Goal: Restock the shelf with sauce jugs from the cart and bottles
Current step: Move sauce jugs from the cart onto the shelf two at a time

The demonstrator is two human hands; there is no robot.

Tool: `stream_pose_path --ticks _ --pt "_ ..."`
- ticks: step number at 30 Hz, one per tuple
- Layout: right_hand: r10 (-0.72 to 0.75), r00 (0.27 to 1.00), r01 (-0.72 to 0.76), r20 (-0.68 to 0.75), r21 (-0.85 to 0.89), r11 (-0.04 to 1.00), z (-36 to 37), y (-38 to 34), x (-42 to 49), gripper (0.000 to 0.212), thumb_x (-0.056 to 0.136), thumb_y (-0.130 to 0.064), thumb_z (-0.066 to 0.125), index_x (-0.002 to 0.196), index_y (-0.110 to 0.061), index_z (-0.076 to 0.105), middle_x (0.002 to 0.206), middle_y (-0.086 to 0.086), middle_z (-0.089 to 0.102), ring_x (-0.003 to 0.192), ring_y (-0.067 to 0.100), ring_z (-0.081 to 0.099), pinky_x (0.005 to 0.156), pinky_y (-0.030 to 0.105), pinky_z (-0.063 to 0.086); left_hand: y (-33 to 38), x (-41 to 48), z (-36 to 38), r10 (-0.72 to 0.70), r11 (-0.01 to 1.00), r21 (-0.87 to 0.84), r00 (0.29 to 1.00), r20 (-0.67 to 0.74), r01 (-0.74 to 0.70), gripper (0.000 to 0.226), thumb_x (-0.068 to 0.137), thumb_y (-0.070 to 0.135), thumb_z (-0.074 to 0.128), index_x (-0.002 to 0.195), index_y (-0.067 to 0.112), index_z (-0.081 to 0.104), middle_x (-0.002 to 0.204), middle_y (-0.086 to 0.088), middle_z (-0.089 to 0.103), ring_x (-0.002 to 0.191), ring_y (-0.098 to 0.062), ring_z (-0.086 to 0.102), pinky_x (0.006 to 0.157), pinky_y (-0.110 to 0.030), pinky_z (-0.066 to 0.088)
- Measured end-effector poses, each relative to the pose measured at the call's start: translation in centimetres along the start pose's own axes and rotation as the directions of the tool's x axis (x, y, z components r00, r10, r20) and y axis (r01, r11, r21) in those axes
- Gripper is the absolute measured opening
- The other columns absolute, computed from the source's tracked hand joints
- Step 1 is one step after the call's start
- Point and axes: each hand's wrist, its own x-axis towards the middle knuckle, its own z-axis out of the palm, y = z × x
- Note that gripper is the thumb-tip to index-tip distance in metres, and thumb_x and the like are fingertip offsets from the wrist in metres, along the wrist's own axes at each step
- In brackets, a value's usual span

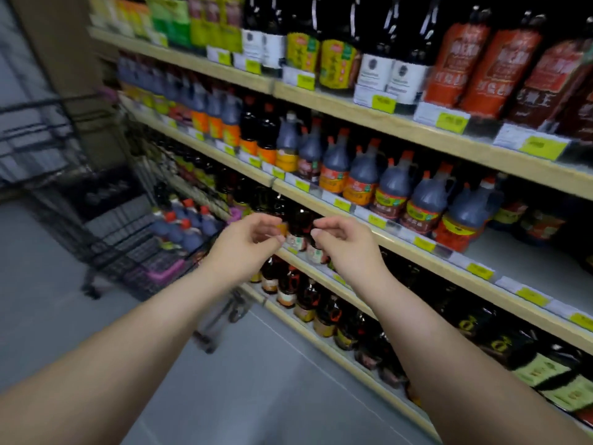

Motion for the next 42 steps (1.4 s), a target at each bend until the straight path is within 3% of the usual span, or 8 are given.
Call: stream_pose_path --ticks 4,8,12,16,25,32,37,42 --pt "-0.031 0.996 0.033 0.087 -0.016 0.999 8.9 -3.0 1.9 0.009 0.089 -0.022 0.065 0.098 -0.022 0.066 0.091 0.001 0.068 0.087 0.017 0.064 0.081 0.032 0.053 -3.8 -0.6 -9.0 -0.052 0.998 -0.032 0.993 -0.107 0.048 0.018 0.086 0.013 0.068 0.100 0.024 0.065 0.096 0.002 0.069 0.090 -0.013 0.065 0.085 -0.035 0.052" --pt "-0.062 0.984 0.060 0.168 0.017 0.998 20.9 -6.5 4.0 0.008 0.090 -0.016 0.064 0.098 -0.016 0.065 0.091 0.003 0.067 0.089 0.019 0.064 0.084 0.034 0.053 -8.4 -0.9 -19.7 -0.107 0.994 -0.012 0.975 -0.195 0.107 0.016 0.086 0.015 0.069 0.098 0.024 0.063 0.094 0.005 0.069 0.087 -0.010 0.064 0.079 -0.021 0.051" --pt "-0.077 0.973 0.063 0.216 0.069 0.996 31.7 -9.4 5.6 0.008 0.090 -0.015 0.065 0.097 -0.015 0.065 0.086 0.000 0.064 0.079 0.011 0.060 0.065 0.020 0.049 -12.6 -1.0 -29.0 -0.146 0.987 0.034 0.953 -0.264 0.160 0.019 0.086 0.014 0.068 0.104 0.019 0.064 0.093 0.006 0.068 0.086 -0.012 0.064 0.078 -0.019 0.050" --pt "-0.068 0.963 0.045 0.260 0.095 0.994 39.0 -10.7 7.3 0.008 0.089 -0.013 0.066 0.092 -0.019 0.062 0.077 -0.004 0.061 0.074 0.012 0.057 0.064 0.018 0.041 -15.5 -0.8 -35.7 -0.190 0.971 0.077 0.930 -0.314 0.224 0.022 0.088 0.018 0.066 0.110 0.019 0.065 0.101 0.005 0.070 0.092 -0.011 0.065 0.083 -0.023 0.049" --pt "-0.035 0.954 0.004 0.299 0.103 0.995 46.9 -10.6 14.6 0.010 0.088 -0.013 0.065 0.090 -0.023 0.062 0.082 0.000 0.063 0.078 0.014 0.058 0.075 0.029 0.045 -20.6 5.1 -42.0 -0.220 0.967 0.054 0.922 -0.319 0.250 0.024 0.089 0.019 0.066 0.113 0.019 0.064 0.101 0.006 0.069 0.095 -0.008 0.064 0.079 -0.011 0.047" --pt "0.000 0.936 -0.033 0.352 0.089 0.996 52.1 -9.4 25.4 0.010 0.089 -0.016 0.066 0.089 -0.026 0.064 0.085 -0.003 0.065 0.087 0.019 0.063 0.089 0.039 0.053 -24.6 14.7 -45.4 -0.283 0.949 0.032 0.895 -0.343 0.313 0.022 0.088 0.021 0.066 0.110 0.023 0.063 0.100 0.007 0.068 0.095 -0.009 0.063 0.086 -0.021 0.049" --pt "0.008 0.939 -0.039 0.343 0.083 0.996 53.6 -9.6 32.4 0.009 0.090 -0.014 0.064 0.091 -0.022 0.063 0.087 -0.001 0.065 0.086 0.020 0.063 0.086 0.035 0.052 -26.7 21.3 -46.8 -0.309 0.937 0.051 0.886 -0.345 0.346 0.024 0.090 0.021 0.064 0.113 0.022 0.063 0.101 0.007 0.068 0.095 -0.007 0.063 0.073 -0.010 0.046" --pt "0.071 0.955 -0.089 0.289 0.048 0.995 54.1 -8.3 36.9 0.010 0.089 -0.016 0.066 0.088 -0.025 0.063 0.086 -0.001 0.066 0.088 0.023 0.066 0.085 0.038 0.054 -28.5 26.6 -47.2 -0.312 0.939 0.058 0.908 -0.280 0.340 0.024 0.089 0.020 0.064 0.113 0.021 0.063 0.101 0.005 0.068 0.094 -0.009 0.064 0.078 -0.011 0.047"
